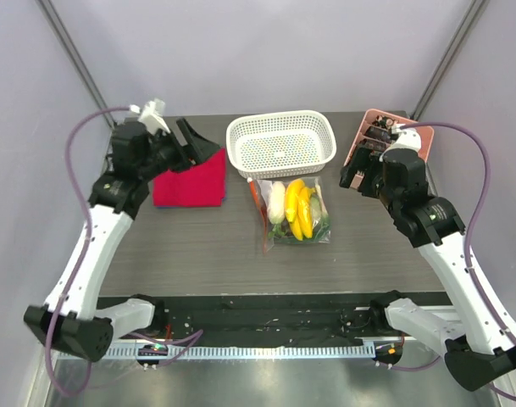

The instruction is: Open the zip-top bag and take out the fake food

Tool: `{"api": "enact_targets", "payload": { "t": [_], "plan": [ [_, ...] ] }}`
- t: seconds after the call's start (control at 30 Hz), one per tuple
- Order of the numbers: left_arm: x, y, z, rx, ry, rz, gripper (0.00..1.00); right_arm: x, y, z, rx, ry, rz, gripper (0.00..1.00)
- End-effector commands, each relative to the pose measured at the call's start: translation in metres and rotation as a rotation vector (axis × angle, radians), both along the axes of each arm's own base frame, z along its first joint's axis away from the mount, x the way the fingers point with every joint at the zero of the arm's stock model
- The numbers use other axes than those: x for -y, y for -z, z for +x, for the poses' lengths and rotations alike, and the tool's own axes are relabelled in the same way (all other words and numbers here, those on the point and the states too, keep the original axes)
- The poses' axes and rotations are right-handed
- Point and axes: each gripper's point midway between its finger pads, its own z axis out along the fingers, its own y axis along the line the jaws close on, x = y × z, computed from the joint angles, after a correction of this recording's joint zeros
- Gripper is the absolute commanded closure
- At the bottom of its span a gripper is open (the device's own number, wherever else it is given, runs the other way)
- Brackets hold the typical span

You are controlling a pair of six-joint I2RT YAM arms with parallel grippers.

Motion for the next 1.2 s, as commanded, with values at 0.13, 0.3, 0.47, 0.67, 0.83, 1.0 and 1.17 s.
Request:
{"api": "enact_targets", "payload": {
  "t": [0.13,0.3,0.47,0.67,0.83,1.0,1.17],
  "plan": [
    [0.060,0.172,0.027,-0.261,0.163,-0.067,0.51,-0.019,0.011,0.000,-0.012,-0.131,-0.015,0.00],
    [0.086,0.213,0.049,-0.266,0.135,-0.075,0.61,-0.026,0.023,0.001,-0.033,-0.165,-0.014,0.00],
    [0.104,0.256,0.081,-0.327,0.099,-0.171,0.69,-0.027,0.022,-0.005,-0.005,-0.182,-0.002,0.00],
    [0.113,0.283,0.109,-0.322,0.068,-0.214,0.73,-0.026,0.017,-0.009,0.027,-0.196,-0.005,0.00],
    [0.124,0.279,0.119,-0.273,0.105,-0.293,0.78,-0.027,0.024,-0.008,0.022,-0.203,-0.012,0.00],
    [0.128,0.267,0.117,-0.198,0.150,-0.349,1.00,-0.035,0.037,-0.005,-0.014,-0.233,-0.001,0.00],
    [0.135,0.262,0.111,-0.215,0.221,-0.396,0.54,-0.040,0.041,-0.003,-0.017,-0.250,0.012,0.00]
  ]
}}
